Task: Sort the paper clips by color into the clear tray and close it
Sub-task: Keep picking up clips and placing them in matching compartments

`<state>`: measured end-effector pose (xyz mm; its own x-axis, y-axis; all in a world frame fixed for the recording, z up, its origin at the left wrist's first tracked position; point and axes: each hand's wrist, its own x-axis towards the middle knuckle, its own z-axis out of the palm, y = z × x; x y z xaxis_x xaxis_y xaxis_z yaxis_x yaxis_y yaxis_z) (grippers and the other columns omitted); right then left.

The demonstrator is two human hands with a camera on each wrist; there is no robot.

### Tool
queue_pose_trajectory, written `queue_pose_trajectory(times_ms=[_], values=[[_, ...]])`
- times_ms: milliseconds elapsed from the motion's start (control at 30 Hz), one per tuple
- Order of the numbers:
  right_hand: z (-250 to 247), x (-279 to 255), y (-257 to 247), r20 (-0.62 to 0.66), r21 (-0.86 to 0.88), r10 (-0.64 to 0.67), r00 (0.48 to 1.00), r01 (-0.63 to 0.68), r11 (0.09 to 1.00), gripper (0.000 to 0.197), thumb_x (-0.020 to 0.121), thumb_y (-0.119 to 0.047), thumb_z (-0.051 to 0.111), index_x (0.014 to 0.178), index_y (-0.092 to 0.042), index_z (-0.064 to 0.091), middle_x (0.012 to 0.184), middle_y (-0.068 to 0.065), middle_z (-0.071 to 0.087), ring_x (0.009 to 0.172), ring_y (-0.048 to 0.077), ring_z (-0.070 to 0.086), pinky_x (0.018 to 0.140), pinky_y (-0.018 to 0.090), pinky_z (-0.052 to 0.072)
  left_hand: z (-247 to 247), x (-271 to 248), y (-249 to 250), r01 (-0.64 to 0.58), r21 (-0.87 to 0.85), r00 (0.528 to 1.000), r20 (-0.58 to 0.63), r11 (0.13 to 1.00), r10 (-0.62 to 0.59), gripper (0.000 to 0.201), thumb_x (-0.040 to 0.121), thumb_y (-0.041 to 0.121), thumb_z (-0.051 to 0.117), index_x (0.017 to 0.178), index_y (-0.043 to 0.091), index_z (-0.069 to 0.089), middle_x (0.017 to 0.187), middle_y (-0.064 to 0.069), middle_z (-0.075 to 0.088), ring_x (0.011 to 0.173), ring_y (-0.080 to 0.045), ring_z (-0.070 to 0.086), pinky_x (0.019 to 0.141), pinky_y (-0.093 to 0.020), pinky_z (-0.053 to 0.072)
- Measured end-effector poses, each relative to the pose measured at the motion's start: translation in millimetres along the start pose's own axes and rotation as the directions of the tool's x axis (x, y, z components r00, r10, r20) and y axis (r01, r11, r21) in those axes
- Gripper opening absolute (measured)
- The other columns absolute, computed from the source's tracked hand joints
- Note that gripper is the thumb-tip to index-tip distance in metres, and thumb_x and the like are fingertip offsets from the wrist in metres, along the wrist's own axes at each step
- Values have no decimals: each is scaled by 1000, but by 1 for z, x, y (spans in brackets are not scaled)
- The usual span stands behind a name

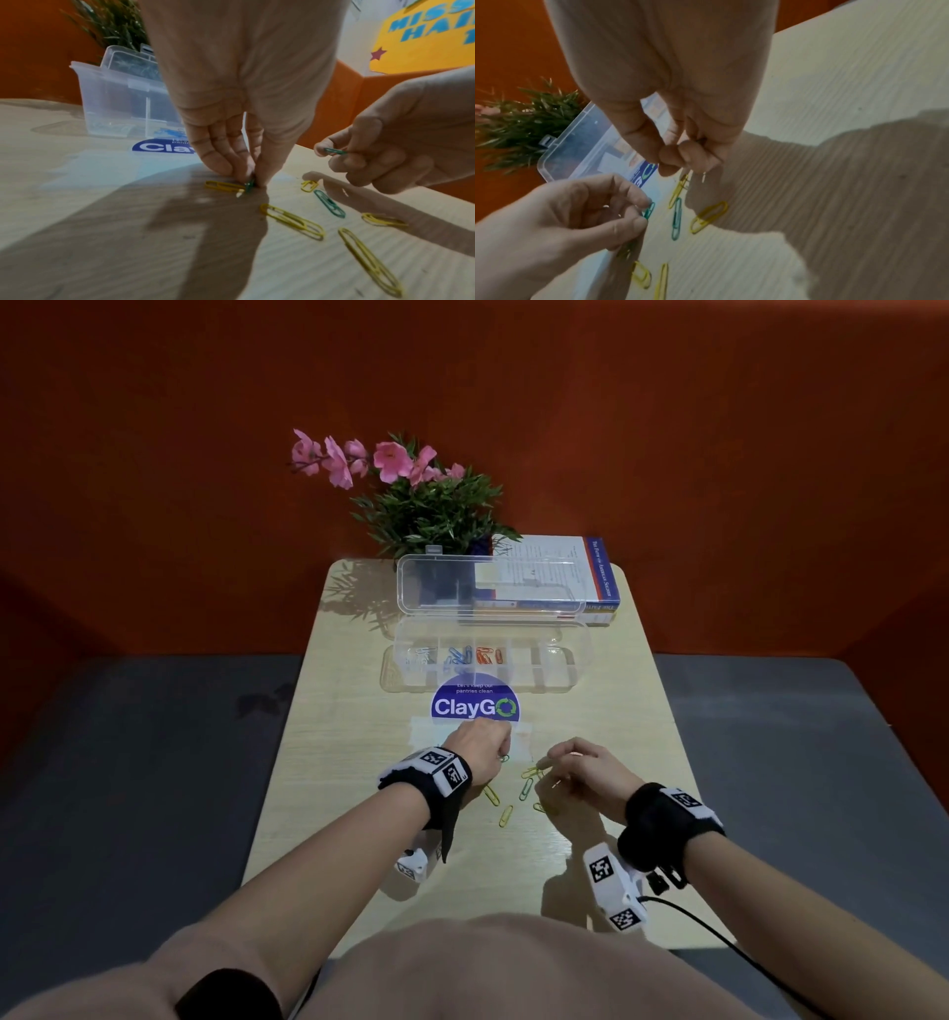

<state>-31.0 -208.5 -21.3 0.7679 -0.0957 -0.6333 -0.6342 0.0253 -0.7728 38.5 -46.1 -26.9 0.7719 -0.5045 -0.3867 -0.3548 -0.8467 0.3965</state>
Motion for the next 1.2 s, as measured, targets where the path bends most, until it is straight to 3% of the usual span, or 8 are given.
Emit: queue_pose_trajectory(times_ms=[167, 333, 467, 600, 767, 933, 1066, 1200], values=[[11, 0, -8, 98, -312, -35, 995, 64, 948, 15, 84, -17, 60, 72, -14, 53, 69, 5, 60, 52, 13, 48, 47, 23, 35, 0, 0, -1, 18, -8, 1000, 22, 1000, -18, 19, 87, 3, 56, 103, 13, 60, 113, -7, 62, 105, -27, 57, 89, -38, 51], [20, 4, -9, 203, -729, -118, 972, 230, 645, 33, 84, -28, 65, 63, -23, 40, 64, -9, 48, 61, 8, 46, 57, 20, 36, -3, 1, 0, 32, -23, 998, 54, 999, -31, 18, 86, 3, 57, 99, 15, 61, 110, -5, 62, 101, -25, 59, 87, -37, 52], [16, 6, -6, 254, -580, -68, 965, 208, 787, 3, 91, -12, 53, 89, -12, 53, 74, -5, 58, 50, 0, 54, 43, 10, 38, -5, 0, -1, -2, -26, 998, 66, 1000, 3, 17, 86, 3, 58, 99, 12, 63, 109, -6, 60, 100, -24, 58, 83, -33, 50], [12, 3, -6, 240, -482, -25, 970, 142, 865, 25, 95, -2, 36, 89, -7, 60, 66, 5, 57, 44, 9, 48, 39, 15, 36, -6, -1, -1, -38, -12, 997, 63, 999, 38, 17, 85, 2, 57, 99, 11, 63, 109, -7, 60, 99, -25, 58, 83, -34, 49], [12, 0, -7, 236, -793, -143, 961, 276, 543, 12, 87, -22, 53, 91, -18, 63, 99, 4, 71, 88, 19, 63, 84, 32, 50, -7, -3, 2, -33, 5, 996, 88, 999, 32, 21, 87, 3, 56, 105, 13, 58, 110, -7, 59, 98, -25, 56, 84, -35, 49], [12, -1, -4, 270, -865, -233, 934, 342, 368, 12, 79, -18, 60, 91, -20, 62, 95, 1, 73, 88, 23, 65, 80, 34, 53, -7, -3, 0, -53, -6, 994, 99, 999, 53, 20, 87, 3, 55, 105, 11, 60, 111, -8, 60, 101, -25, 56, 81, -31, 46], [13, 0, -5, 277, -887, -251, 928, 347, 305, 7, 82, -19, 58, 88, -16, 59, 81, 1, 61, 76, 21, 53, 68, 28, 43, -7, -5, -3, -48, -23, 995, 88, 999, 49, 20, 87, 3, 55, 104, 11, 61, 110, -7, 60, 91, -20, 51, 80, -30, 45], [14, -1, -8, 299, -884, -231, 926, 360, 297, 14, 80, -20, 60, 94, -16, 60, 87, 1, 66, 82, 22, 58, 75, 31, 48, -11, -7, -8, -43, -67, 998, 49, 997, 46, 18, 87, 3, 56, 102, 11, 61, 95, -2, 55, 87, -15, 49, 78, -27, 44]])
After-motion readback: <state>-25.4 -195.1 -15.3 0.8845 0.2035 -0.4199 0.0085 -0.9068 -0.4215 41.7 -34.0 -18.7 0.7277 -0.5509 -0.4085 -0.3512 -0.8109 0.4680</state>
